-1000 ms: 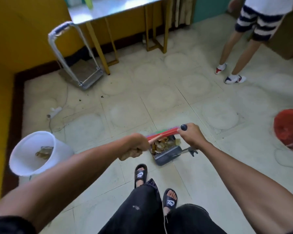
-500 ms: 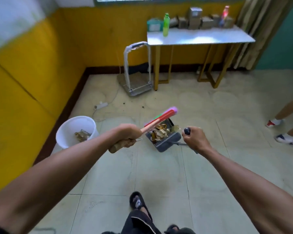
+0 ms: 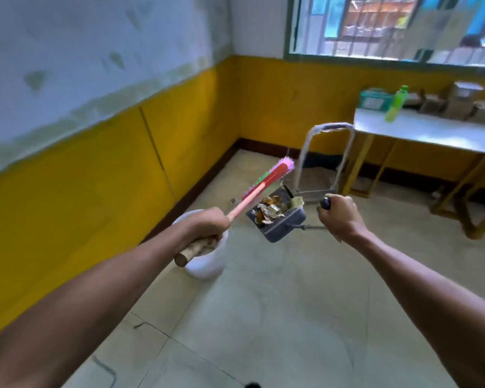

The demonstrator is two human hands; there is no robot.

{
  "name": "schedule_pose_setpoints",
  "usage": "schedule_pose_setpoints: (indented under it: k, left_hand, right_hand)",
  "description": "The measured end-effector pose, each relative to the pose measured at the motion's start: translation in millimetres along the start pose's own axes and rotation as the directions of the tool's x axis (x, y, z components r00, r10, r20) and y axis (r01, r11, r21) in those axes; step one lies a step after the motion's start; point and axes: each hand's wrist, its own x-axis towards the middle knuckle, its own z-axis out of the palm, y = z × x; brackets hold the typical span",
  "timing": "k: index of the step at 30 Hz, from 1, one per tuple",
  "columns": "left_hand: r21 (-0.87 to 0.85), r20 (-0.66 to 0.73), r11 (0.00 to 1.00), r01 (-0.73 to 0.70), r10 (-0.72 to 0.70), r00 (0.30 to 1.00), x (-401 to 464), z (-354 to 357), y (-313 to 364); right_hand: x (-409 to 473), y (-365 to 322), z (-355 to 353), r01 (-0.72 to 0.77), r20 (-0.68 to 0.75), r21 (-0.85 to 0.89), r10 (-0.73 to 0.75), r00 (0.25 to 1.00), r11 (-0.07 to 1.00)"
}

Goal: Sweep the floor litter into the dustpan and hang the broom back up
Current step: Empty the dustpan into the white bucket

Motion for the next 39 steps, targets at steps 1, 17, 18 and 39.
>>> schedule_pose_setpoints:
  k: [1, 17, 18, 39]
  left_hand:
    - [-0.018, -0.036, 0.999, 0.03, -0.031, 0.999, 4, -8, -9]
    - [-0.456, -0.179, 0.845, 0.28, -0.395, 0.901, 38, -36, -24]
    - [-0.468, -0.183, 0.834, 0.292, -0.415, 0.891, 39, -37, -22]
    - [-0.786, 0.015, 0.436, 0.439, -0.695, 0.718, 29, 63, -36]
  right_hand:
    - [14, -14, 3, 0.018, 0.009, 0.012, -0.018, 1.0, 1.0]
    - [174, -144, 68, 0.443, 0.22, 0.046, -0.441, 0.87, 0.895]
    - [184, -148, 68, 0.491, 0.248, 0.031, -0.483, 0.84, 0.871]
    - [185, -167, 153, 0.955, 0.658, -0.089, -0.737, -0.158, -0.284]
